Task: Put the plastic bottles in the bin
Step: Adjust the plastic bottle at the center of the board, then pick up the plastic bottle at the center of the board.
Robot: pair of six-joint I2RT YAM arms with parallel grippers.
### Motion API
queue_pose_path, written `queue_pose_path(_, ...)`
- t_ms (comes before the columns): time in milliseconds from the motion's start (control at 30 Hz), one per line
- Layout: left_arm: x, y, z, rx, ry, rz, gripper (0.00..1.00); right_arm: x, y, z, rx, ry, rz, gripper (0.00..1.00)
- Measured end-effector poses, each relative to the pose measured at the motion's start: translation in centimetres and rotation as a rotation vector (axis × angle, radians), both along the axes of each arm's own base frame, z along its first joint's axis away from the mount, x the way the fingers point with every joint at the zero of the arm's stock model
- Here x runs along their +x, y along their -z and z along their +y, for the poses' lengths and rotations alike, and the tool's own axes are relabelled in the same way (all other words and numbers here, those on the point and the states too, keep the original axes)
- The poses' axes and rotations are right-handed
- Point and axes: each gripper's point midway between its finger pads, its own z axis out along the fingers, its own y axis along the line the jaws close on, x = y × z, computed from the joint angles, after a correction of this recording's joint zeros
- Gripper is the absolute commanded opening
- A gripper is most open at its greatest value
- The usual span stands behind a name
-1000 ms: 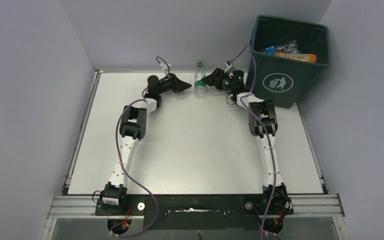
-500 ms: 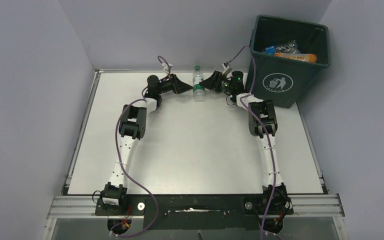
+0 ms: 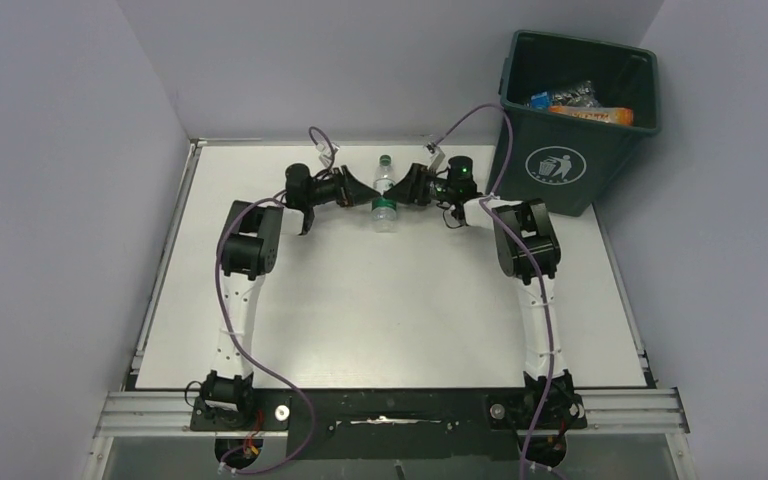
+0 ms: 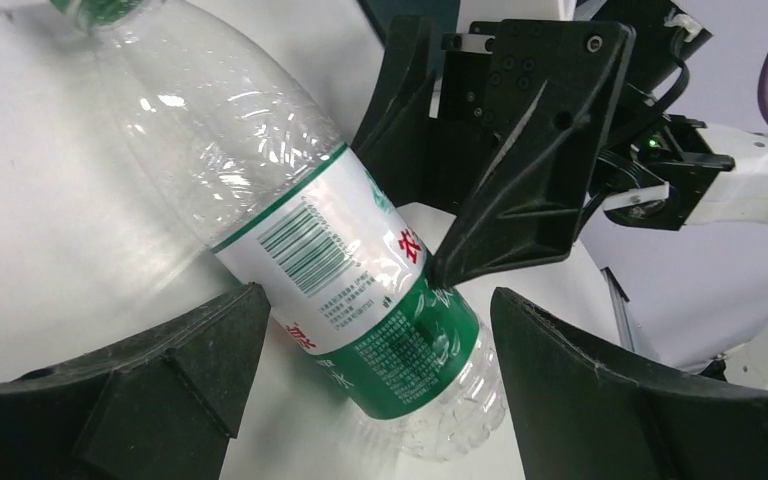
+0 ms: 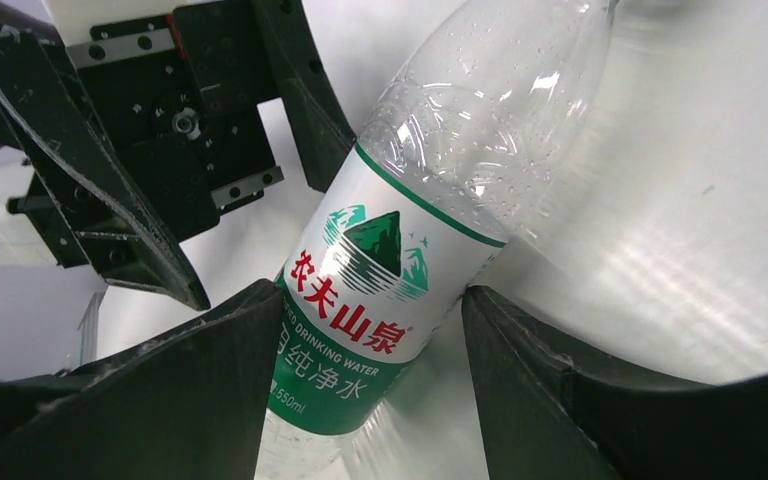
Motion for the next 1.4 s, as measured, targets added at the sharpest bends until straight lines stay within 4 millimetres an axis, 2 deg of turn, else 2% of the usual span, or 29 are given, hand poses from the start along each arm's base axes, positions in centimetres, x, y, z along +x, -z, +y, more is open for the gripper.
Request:
queue_pose_path(133, -2.4, 0.3, 0.8, 0.031, -0.031, 0.054, 0.84, -3.2, 0.3, 0.9, -0.007, -0.032, 0.032, 0.57)
queue_pose_path(267, -5.2, 0.6, 1.5, 0.062, -0.076, 0.117, 0.84, -6.4, 0.4, 1.8, 0.004, -0.063, 0.058, 0.72)
queue_pose_path(433, -8.4, 1.0, 1.1, 0.087, -0.11, 0.178, 0.84, -10.8, 0.6, 2.5, -0.017, -0.102, 0.104, 0.75)
queue_pose_path(700, -12.0, 1.9, 0.5, 0.204, -0.188, 0.281, 0.85, -15.6, 0.6, 2.6, -0.167, -0.082, 0.123, 0.84)
queue_pose_path(867, -13.0, 2.2, -0.1, 0.319, -0.22, 0.271, 0.85, -17.5, 0.7, 1.4, -0.241, -0.028, 0.12, 0.85)
queue_pose_path(1200, -13.7, 2.8, -1.2, 0.501, -0.269, 0.19, 0.85, -19.7, 0.9, -1.8, -0.332, 0.074, 0.125, 0.85)
queue_pose_path(1400, -14.1, 3.1, -1.4, 0.575, -0.299, 0.151, 0.84, -20.6, -1.3, -3.2, -0.351, 0.114, 0.081, 0.86)
